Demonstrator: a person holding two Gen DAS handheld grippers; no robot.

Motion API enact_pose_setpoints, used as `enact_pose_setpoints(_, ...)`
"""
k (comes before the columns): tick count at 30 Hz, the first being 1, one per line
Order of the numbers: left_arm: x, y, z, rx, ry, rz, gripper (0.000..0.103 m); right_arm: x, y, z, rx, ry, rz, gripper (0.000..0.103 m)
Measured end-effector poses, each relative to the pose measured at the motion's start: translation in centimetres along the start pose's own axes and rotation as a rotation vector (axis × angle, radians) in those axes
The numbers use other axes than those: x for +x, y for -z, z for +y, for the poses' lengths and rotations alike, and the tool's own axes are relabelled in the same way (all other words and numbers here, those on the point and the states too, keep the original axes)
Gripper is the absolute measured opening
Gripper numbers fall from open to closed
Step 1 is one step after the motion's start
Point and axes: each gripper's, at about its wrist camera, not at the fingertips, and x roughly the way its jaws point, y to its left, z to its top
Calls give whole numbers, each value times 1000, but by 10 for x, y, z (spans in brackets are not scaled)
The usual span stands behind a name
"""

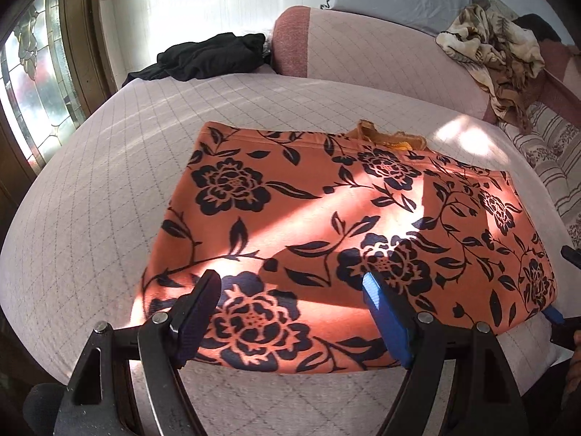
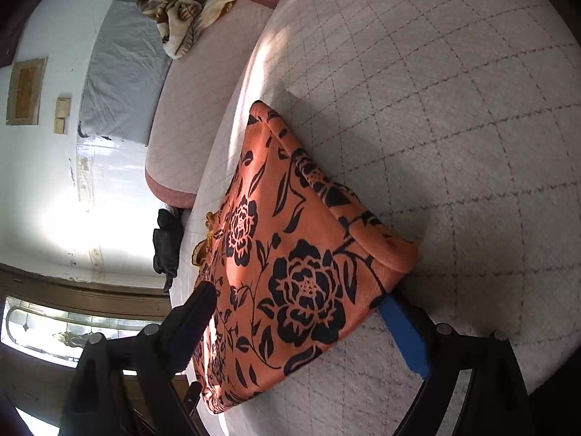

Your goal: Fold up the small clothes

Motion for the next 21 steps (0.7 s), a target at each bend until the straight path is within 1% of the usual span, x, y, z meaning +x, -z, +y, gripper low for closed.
enact_pose_setpoints(3,17,1,-25,37,20,25,81,1,-2,2,-7,-12,-39,94)
enact_pose_setpoints(5,28,3,-40,79,-3,40,81,2,-3,5,-31,-14,-43,94)
enact_pose_setpoints(7,28,1,-49,104,-30,27,81,1,-4,7,-49,-24,-43,94)
enact_pose_setpoints(8,24,-1,-51,96,-20,21,81,1,-4,7,-56,-29,-42,94)
enact_pose_setpoints(10,13,-8,-54,72,4,-19,81,1,-3,7,-68,-33,-40,94)
enact_pose_setpoints(12,7,-12,-61,94,-3,-62,81,1,-3,7,-71,-36,-41,94)
enact_pose_setpoints(13,10,-12,-65,109,-15,-62,82,1,-2,7,-75,-35,-43,94)
enact_pose_setpoints(14,19,-11,-70,119,-21,-35,82,1,-2,7,-79,-32,-44,94)
enact_pose_setpoints(15,34,-8,-73,130,-22,24,82,2,-1,8,-84,-29,-43,94)
enact_pose_setpoints(16,49,-4,-74,143,-34,65,84,2,-1,9,-89,-26,-43,94)
enact_pose_setpoints(17,47,-3,-75,151,-47,17,85,2,-1,10,-94,-23,-43,94)
enact_pose_setpoints(18,43,-4,-78,162,-56,12,85,2,-1,10,-96,-21,-41,94)
enact_pose_setpoints(19,38,-6,-78,159,-46,18,83,2,-1,11,-97,-20,-40,94)
enact_pose_setpoints(20,32,-9,-77,144,-21,6,83,2,-1,11,-99,-22,-42,94)
enact_pose_setpoints(21,24,-12,-76,133,0,-23,83,2,-1,11,-98,-20,-43,94)
